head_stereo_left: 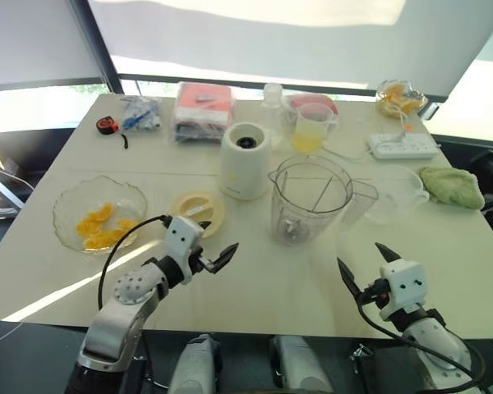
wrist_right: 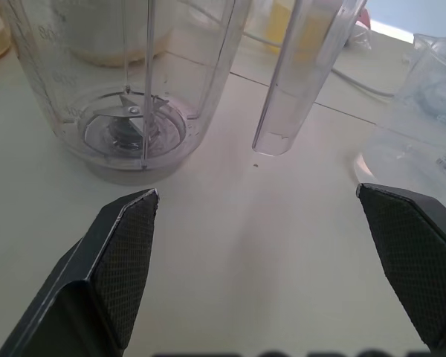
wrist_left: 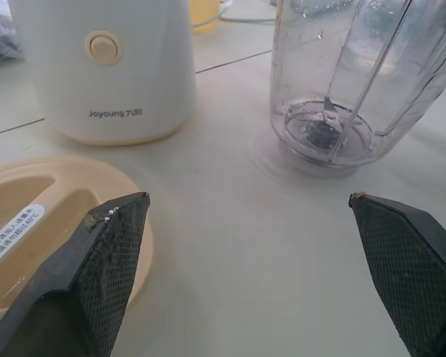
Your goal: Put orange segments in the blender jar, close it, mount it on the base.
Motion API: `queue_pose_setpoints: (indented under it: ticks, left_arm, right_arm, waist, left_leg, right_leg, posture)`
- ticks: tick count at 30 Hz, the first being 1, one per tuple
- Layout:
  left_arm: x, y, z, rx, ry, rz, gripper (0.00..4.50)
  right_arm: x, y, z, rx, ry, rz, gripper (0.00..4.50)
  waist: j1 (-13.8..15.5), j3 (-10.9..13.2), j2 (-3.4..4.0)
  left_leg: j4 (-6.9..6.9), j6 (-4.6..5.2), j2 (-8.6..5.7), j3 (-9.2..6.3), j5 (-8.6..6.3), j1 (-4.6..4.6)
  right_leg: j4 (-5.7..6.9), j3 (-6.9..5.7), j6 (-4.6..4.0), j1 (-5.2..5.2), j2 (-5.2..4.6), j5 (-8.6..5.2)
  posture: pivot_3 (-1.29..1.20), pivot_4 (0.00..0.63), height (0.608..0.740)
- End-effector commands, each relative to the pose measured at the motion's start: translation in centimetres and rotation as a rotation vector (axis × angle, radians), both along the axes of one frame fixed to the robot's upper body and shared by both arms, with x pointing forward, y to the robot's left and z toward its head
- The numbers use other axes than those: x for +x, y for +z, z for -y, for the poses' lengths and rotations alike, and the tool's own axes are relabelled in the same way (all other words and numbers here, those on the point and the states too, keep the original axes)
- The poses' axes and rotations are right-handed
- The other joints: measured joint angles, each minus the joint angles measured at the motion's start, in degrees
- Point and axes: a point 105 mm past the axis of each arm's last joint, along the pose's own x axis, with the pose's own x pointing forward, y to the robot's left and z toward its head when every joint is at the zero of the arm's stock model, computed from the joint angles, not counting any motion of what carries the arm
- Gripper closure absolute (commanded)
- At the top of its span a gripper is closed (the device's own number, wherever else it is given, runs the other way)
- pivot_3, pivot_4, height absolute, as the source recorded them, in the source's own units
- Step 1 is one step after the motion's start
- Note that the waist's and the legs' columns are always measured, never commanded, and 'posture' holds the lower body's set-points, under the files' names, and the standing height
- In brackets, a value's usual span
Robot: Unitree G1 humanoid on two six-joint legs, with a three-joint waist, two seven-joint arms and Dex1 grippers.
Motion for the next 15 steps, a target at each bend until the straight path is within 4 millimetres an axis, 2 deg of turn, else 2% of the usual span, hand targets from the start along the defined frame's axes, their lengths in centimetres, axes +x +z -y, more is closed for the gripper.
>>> queue_pose_setpoints:
  ticks: [1,11,15]
  left_arm:
    - [-0.2,1.5,-0.1,-0.004,-0.010,0.049,0.03]
    - [0.0,1.1,-1.1,0.105,0.026,0.071,0.03]
    - [0.1,2.0,-1.2,0.086,0.039,0.073,0.03]
  right_arm:
    - [0.4,0.7,0.2,-0.003,0.012,0.020,0.00]
    - [0.6,0.2,-0.5,0.033,0.021,0.007,0.00]
    - [0.9,0.6,-0.2,0.039,0.064,0.000,0.00]
  waist:
    - [0.0,0.0,0.00]
    - [0.0,0.0,0.00]
    - [0.0,0.0,-0.01]
  left_leg:
    - [0.00,0.00,0.00,0.00,0.00,0.00]
    - [0.00,0.00,0.00,0.00,0.00,0.00]
    - [0.00,0.00,0.00,0.00,0.00,0.00]
  right_leg:
    - [0.00,0.00,0.00,0.00,0.00,0.00]
    - [0.00,0.01,0.00,0.00,0.00,0.00]
    - [0.00,0.01,0.00,0.00,-0.01,0.00]
  posture:
    - [0.00,0.150,0.740]
    - [0.00,0.150,0.740]
    - [0.00,0.150,0.740]
